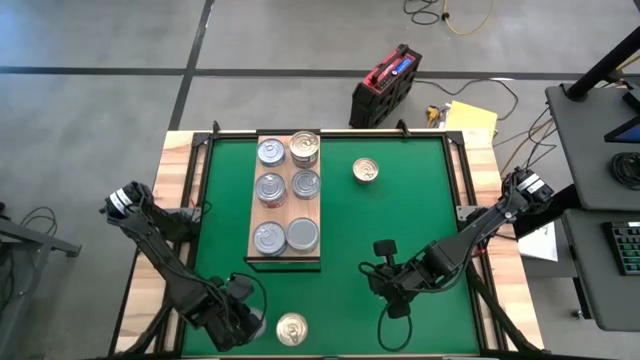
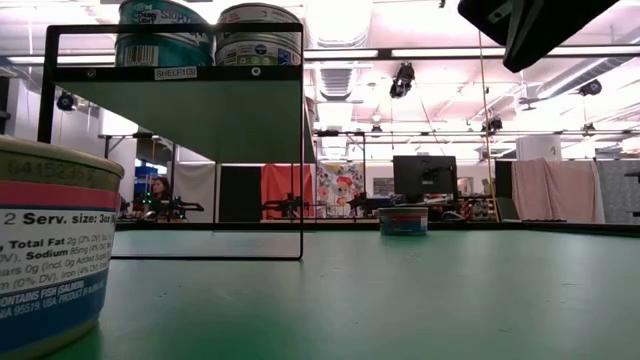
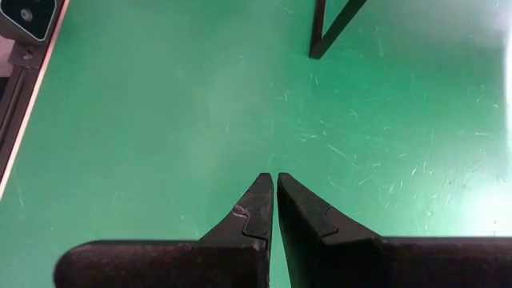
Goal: Stack canned seafood by type on shelf
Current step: Put the blue tuna can on the shelf
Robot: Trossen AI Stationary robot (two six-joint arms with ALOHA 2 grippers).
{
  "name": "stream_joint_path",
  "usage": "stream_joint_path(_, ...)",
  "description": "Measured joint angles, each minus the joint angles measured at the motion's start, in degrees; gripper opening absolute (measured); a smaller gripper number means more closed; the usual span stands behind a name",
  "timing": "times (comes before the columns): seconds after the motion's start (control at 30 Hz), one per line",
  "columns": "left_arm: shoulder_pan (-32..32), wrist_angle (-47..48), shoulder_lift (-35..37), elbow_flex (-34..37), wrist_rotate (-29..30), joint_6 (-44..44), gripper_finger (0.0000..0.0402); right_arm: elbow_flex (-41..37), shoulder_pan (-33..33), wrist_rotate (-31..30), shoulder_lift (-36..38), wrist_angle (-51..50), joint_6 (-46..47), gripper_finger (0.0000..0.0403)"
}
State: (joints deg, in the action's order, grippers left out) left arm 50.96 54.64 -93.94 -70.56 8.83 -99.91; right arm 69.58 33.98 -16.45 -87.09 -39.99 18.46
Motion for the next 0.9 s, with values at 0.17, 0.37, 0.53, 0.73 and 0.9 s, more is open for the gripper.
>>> stream_joint_path(0.17,0.0,0.0,-0.8,0.4,-0.7,-0.7,0.0130,-0.1,0.0,0.0,0.0,0.0,0.2,0.0013)
stream_joint_path(0.37,0.0,0.8,-2.8,0.9,-4.0,-0.2,0.0161,-0.1,0.0,0.0,0.0,0.0,0.4,0.0013)
stream_joint_path(0.53,0.0,0.3,-3.5,0.9,-3.9,1.9,0.0159,-0.1,0.0,0.0,0.0,0.0,0.6,0.0013)
stream_joint_path(0.73,0.0,0.0,-3.5,0.9,-3.9,2.1,0.0133,-0.1,0.0,0.0,0.0,0.0,0.6,0.0013)
stream_joint_path(0.9,0.0,-0.2,-3.5,1.0,-3.9,2.1,0.0099,-0.3,0.0,0.0,0.0,0.1,0.6,0.0013)
